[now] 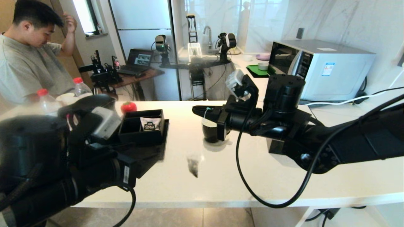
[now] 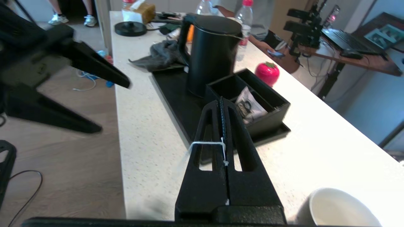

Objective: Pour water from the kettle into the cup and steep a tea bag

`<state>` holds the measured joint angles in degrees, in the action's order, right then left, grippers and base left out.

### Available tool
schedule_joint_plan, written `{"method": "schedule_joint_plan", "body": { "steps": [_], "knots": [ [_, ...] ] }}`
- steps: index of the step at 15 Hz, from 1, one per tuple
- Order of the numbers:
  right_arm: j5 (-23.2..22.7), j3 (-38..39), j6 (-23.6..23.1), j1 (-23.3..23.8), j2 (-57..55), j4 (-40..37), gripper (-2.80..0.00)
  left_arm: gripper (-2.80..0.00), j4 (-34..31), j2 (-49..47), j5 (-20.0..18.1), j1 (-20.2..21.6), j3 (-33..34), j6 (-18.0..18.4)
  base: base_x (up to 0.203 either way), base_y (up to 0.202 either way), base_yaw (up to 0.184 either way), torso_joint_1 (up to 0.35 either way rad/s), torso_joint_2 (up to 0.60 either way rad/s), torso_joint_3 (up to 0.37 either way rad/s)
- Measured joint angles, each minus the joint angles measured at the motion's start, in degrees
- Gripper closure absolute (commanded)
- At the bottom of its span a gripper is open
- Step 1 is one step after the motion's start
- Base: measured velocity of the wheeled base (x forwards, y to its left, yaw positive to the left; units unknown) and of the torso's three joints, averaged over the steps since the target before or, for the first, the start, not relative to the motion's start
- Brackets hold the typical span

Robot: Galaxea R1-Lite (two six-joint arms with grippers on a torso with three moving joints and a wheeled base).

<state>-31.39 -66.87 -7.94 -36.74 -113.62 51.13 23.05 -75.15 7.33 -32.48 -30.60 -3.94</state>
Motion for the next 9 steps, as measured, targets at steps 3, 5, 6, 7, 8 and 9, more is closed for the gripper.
{"method": "schedule_joint_plan", "body": {
  "steps": [3, 5, 6, 7, 8, 9],
  "knots": [
    [0.0, -0.1, 0.0, 0.8, -0.6, 0.0, 0.0, 0.0, 0.2, 0.9, 0.1, 1.1, 0.7, 0.0, 0.0, 0.0, 0.0, 0.0, 0.0, 0.0],
    [1.0, -0.1, 0.0, 1.0, -0.8, 0.2, 0.0, 0.0, 0.2, 1.4, -0.1, 2.7, 1.0, -0.1, 0.0, 0.0, 0.0, 0.0, 0.0, 0.0],
    [1.6, 0.0, 0.0, 1.1, -0.9, 0.3, 0.0, 0.0, 0.1, 1.6, -0.1, 3.4, 1.3, -0.1, 0.0, 0.0, 0.0, 0.0, 0.0, 0.0],
    [2.0, 0.0, 0.0, 1.1, -1.0, 0.4, 0.0, 0.0, 0.3, 1.9, -0.1, 4.3, 1.5, -0.3, 0.0, 0.0, 0.0, 0.0, 0.0, 0.0],
    [2.1, -0.1, 0.0, 1.1, -1.0, 0.4, 0.0, 0.0, 0.2, 2.2, -0.2, 5.1, 2.3, -0.3, 0.0, 0.0, 0.0, 0.0, 0.0, 0.0],
    [2.2, -0.2, 0.0, 1.1, -1.0, 0.4, 0.0, 0.0, 0.2, 2.6, -0.2, 5.7, 3.1, -0.8, 0.0, 0.0, 0.0, 0.0, 0.0, 0.0]
  ]
}}
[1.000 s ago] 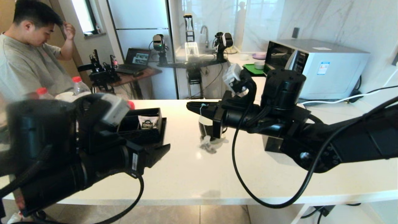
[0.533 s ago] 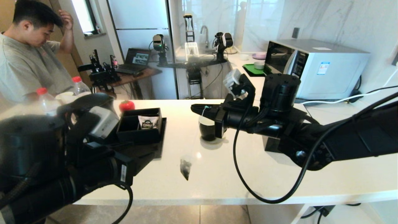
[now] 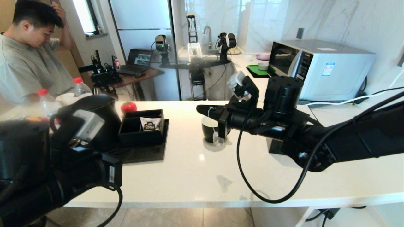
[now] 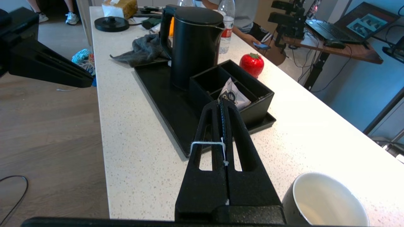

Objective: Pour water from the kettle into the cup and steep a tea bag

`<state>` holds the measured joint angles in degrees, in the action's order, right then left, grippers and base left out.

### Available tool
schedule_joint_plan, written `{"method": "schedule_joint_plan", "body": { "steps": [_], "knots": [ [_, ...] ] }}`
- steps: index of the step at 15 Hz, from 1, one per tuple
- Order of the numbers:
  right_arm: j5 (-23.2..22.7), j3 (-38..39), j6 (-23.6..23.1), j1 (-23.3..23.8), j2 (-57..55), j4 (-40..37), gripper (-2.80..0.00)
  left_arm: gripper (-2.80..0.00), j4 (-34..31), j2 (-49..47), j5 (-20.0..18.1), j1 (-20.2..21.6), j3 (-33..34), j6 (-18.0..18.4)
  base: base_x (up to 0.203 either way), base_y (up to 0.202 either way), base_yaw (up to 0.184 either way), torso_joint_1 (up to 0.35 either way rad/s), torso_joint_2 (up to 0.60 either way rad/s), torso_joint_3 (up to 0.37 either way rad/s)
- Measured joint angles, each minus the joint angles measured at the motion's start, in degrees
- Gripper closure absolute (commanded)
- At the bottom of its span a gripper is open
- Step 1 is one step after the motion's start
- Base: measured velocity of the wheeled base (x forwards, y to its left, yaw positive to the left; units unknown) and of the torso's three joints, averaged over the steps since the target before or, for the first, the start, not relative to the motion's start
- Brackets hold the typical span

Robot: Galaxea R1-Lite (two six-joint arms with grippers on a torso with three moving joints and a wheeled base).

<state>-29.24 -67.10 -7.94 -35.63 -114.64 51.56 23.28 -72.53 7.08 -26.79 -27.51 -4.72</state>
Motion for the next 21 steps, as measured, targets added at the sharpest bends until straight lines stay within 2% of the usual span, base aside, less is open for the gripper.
{"method": "schedule_joint_plan", "body": {
  "steps": [3, 7, 14, 17, 20, 21],
  "knots": [
    [0.1, -0.2, 0.0, 0.4, -0.2, 0.0, 0.0, 0.0, -0.1, 1.7, 0.1, 1.3, 3.2, -4.4, 0.0, 0.0, 0.0, 0.0, 0.0, 0.0],
    [0.1, -0.2, 0.0, 0.8, -0.3, 0.0, 0.0, 0.0, 0.0, 5.5, 0.2, 2.1, 8.4, -8.3, 0.0, 0.0, 0.0, 0.0, 0.0, 0.0],
    [0.1, -0.4, 0.0, 1.2, 0.2, 0.2, 0.0, 0.0, -0.7, 18.7, -0.4, 2.5, 22.1, -8.9, 0.0, 0.0, 0.0, 0.0, 0.0, 0.0],
    [0.0, -0.3, 0.0, 1.8, 0.8, -0.2, 0.0, 0.0, -0.7, 22.6, -0.6, 2.5, 26.0, -9.3, 0.0, 0.0, 0.0, 0.0, 0.0, 0.0],
    [0.1, -0.3, 0.0, 2.1, 1.1, -0.4, 0.0, 0.0, -3.3, 24.1, -0.6, 2.5, 27.2, -12.9, 0.0, 0.0, 0.0, 0.0, 0.0, 0.0],
    [0.1, -0.3, 0.0, 2.4, 1.1, -0.3, 0.0, 0.0, -3.6, 24.3, -0.6, 2.5, 27.2, -13.2, 0.0, 0.0, 0.0, 0.0, 0.0, 0.0]
  ]
}}
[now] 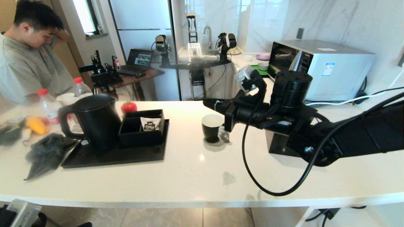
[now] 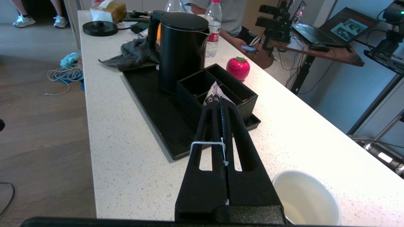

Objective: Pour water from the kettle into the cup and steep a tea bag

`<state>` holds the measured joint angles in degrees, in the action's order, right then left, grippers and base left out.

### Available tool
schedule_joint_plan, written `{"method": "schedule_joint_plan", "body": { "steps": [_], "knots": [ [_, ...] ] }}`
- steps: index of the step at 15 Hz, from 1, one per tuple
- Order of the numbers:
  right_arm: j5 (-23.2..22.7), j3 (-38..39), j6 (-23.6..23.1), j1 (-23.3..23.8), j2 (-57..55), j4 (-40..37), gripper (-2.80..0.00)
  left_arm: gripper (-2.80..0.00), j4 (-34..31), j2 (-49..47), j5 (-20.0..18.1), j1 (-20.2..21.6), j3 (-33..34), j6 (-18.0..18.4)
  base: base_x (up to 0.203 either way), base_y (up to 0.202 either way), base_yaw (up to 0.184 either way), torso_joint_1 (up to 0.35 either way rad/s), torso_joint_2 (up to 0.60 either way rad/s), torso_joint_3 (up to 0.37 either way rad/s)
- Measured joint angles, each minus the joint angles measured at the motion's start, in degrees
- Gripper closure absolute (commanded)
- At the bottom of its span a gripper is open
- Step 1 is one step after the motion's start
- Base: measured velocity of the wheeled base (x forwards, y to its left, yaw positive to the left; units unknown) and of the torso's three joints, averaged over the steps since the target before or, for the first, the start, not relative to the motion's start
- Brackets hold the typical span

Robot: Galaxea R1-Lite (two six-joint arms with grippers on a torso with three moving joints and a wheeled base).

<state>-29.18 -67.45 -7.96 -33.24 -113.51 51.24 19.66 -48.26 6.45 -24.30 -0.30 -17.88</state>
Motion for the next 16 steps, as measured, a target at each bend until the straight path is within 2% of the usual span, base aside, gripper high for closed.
{"method": "schedule_joint_plan", "body": {
  "steps": [5, 7, 12, 14, 16],
  "knots": [
    [0.0, 0.0, -0.1, 1.6, 0.3, 0.5, 0.0, 0.0, 0.4, -0.1, 0.4, 0.4, -4.6, -2.3, 0.0, 0.0, 0.0, 0.0, 0.0, 0.0],
    [-0.1, 0.0, -0.2, 1.8, 0.6, 0.7, 0.0, 0.0, 0.7, 0.0, 0.5, 3.2, -6.7, -1.5, 0.0, 0.0, 0.0, 0.0, 0.0, 0.0],
    [-0.1, 0.0, -0.3, 1.9, 1.5, 0.7, 0.0, 0.0, 6.0, 0.0, 0.7, 16.9, -9.3, 2.7, 0.0, 0.0, 0.0, 0.0, 0.0, 0.0],
    [-0.2, 0.0, -0.3, 1.9, 1.8, 0.7, 0.0, 0.0, 7.8, 0.3, 0.7, 24.2, -9.3, 4.1, 0.0, 0.0, 0.0, 0.0, 0.0, 0.0],
    [-0.2, 0.0, -0.3, 1.9, 2.0, 0.7, 0.0, 0.0, 8.1, 2.1, 0.6, 28.8, -7.2, 5.2, 0.0, 0.0, 0.0, 0.0, 0.0, 0.0]
  ]
}}
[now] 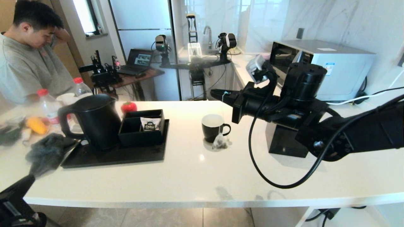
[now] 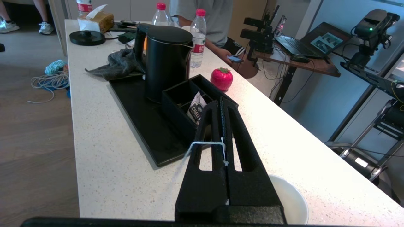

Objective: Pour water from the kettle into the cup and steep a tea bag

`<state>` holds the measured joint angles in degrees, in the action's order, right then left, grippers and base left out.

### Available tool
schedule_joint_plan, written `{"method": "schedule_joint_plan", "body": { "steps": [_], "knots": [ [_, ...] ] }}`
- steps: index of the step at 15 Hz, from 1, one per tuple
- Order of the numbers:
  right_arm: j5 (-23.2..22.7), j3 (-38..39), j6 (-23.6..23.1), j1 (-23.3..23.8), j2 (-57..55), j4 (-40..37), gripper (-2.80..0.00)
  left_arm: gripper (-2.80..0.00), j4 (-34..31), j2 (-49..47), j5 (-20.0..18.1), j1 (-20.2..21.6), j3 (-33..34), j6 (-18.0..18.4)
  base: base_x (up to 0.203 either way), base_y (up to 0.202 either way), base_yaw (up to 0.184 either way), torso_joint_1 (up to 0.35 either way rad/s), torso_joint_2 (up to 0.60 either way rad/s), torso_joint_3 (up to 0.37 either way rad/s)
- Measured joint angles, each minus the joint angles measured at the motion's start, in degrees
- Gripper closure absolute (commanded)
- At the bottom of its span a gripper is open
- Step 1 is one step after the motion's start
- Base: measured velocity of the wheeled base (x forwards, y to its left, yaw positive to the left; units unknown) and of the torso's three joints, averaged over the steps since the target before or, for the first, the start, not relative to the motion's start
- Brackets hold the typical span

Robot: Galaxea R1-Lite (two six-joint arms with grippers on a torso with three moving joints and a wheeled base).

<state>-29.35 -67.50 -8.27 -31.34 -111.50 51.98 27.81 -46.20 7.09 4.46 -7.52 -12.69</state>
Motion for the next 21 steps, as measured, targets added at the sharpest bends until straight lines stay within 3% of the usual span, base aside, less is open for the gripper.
{"method": "schedule_joint_plan", "body": {
  "steps": [4, 7, 9, 12, 14, 19, 21],
  "knots": [
    [0.0, 0.0, 0.0, 0.0, 0.1, 0.8, 0.0, 0.0, -1.3, 8.4, 0.2, 1.8, 5.5, 2.2, 0.0, 0.0, 0.0, 0.0, 0.0, 0.0],
    [0.0, 0.2, 0.0, 0.1, 0.1, 2.1, 0.0, 0.0, -6.6, 17.6, 0.9, 2.0, 7.0, 6.4, 0.0, 0.0, 0.0, 0.0, 0.0, 0.0],
    [-0.1, 0.3, 0.1, 0.4, 0.1, 2.2, 0.0, 0.0, -7.4, 21.7, 4.7, 2.1, 7.4, 11.2, 0.0, 0.0, 0.0, 0.0, 0.0, 0.0],
    [-0.1, 0.4, 0.1, 1.0, 0.1, 2.3, 0.0, 0.0, -11.1, 24.0, 7.8, 2.1, 7.5, 13.6, 0.0, 0.0, 0.0, 0.0, 0.0, 0.0],
    [-0.1, 0.4, 0.1, 1.6, 0.1, 2.9, 0.0, 0.0, -14.9, 24.6, 6.5, 1.6, 7.5, 14.9, 0.0, 0.0, 0.0, 0.0, 0.0, 0.0],
    [-0.2, 0.8, 0.2, 2.3, 0.0, 4.1, 0.0, 0.0, -14.3, 26.2, -4.6, 0.7, 7.5, 23.0, 0.0, 0.0, 0.0, 0.0, 0.0, 0.0],
    [-0.2, 0.8, 0.2, 2.3, 0.0, 4.2, 0.0, 0.0, -17.8, 28.2, -5.6, 0.1, 7.5, 23.1, 0.0, 0.0, 0.0, 0.0, 0.0, 0.0]
  ]
}}
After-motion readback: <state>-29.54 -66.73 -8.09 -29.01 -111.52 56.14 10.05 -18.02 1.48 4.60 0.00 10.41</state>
